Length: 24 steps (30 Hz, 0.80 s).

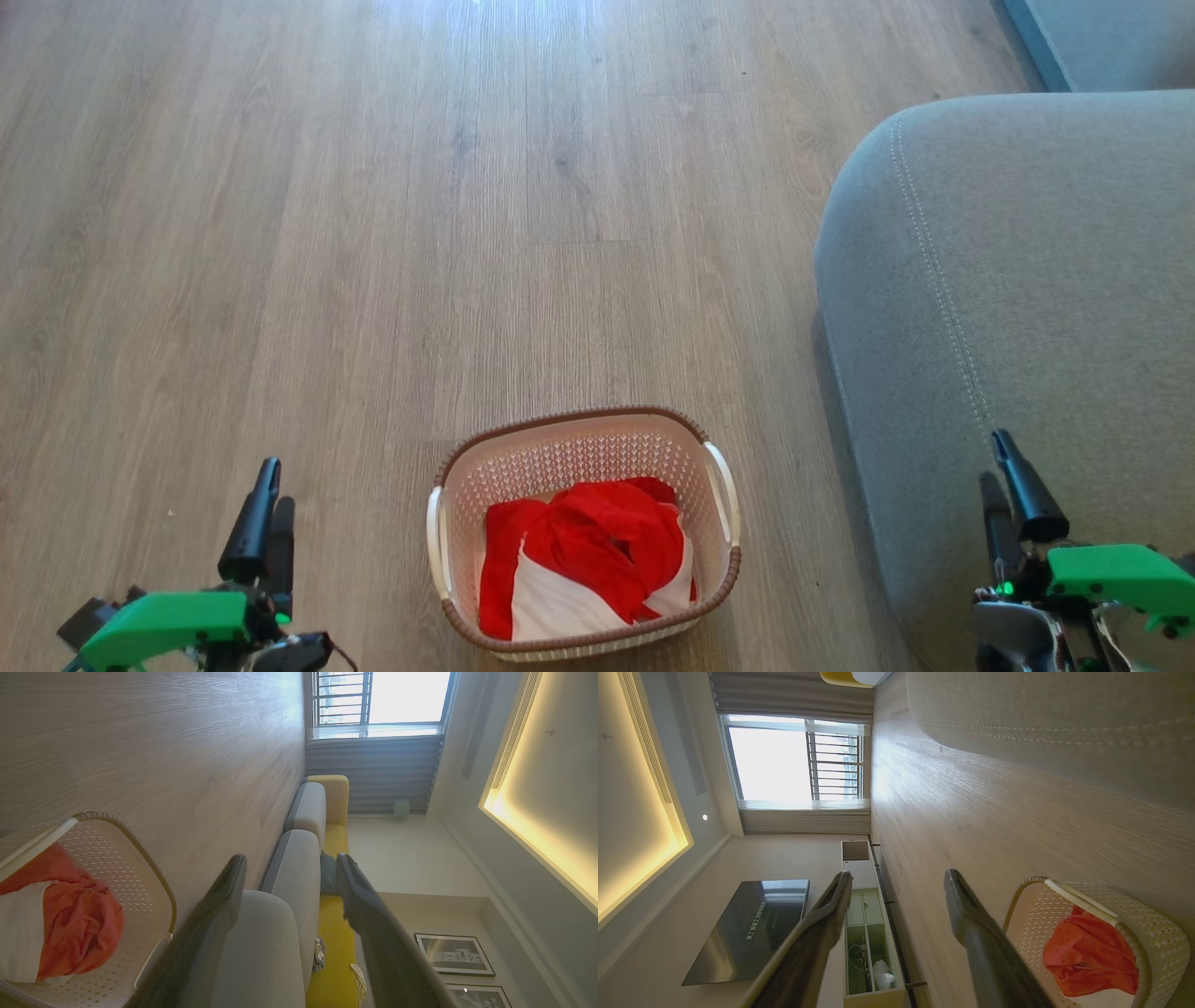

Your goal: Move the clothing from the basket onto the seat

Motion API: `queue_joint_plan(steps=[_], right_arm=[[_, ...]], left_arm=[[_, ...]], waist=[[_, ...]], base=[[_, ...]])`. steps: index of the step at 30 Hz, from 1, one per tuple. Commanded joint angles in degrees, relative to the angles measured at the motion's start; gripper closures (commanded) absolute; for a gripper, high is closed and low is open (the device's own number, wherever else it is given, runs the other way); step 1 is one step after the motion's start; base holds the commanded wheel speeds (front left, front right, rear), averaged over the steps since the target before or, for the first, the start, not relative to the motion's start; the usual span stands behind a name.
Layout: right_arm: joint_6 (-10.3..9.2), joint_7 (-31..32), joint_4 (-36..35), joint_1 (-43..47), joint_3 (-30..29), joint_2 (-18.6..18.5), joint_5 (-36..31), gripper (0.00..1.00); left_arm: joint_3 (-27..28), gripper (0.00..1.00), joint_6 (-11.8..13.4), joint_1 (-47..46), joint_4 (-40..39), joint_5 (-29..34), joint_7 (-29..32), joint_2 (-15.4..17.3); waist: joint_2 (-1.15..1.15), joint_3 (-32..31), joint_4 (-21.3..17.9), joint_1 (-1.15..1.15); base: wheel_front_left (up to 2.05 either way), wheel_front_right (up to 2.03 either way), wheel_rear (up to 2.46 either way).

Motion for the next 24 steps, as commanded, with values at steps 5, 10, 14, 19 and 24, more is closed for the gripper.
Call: queue_joint_plan(steps=[5, 10, 14, 19, 24], right_arm=[[0.09, -1.3, -3.6, -2.9, -1.1, -0.4, -2.9, 0.0], [0.11, -2.1, -4.6, -3.4, -2.2, -0.4, -5.7, 0.0], [0.13, -2.8, -5.8, -3.7, -1.8, -0.4, -8.7, 0.0], [0.15, -3.5, -7.2, -4.1, -1.8, -0.4, -11.9, 0.0], [0.17, -4.5, -9.7, -4.6, -1.5, -0.4, -18.3, 0.0]], left_arm=[[1.2, 0.0, -0.1, -3.5, -2.8, 1.9, -1.5, 0.4], [2.6, 0.0, -0.1, -4.0, -3.4, 4.4, -2.3, 0.4], [3.5, 0.0, -0.2, -4.6, -4.0, 6.5, -3.0, 0.4], [4.4, 0.0, -0.2, -5.1, -5.5, 8.8, -3.7, 0.5], [5.8, 0.0, 0.3, -6.0, -7.9, 12.4, -4.7, 0.5]], waist=[[0.0, 0.0, 0.1, 0.0], [0.0, 0.0, 0.2, 0.0], [0.0, 0.0, 0.3, 0.0], [0.0, 0.1, 0.3, 0.0], [0.0, 0.2, 0.3, 0.0]], base=[[0.0, 0.0, 0.0], [0.0, 0.0, 0.0], [0.0, 0.0, 0.0], [0.0, 0.0, 0.0], [0.0, 0.0, 0.0]])
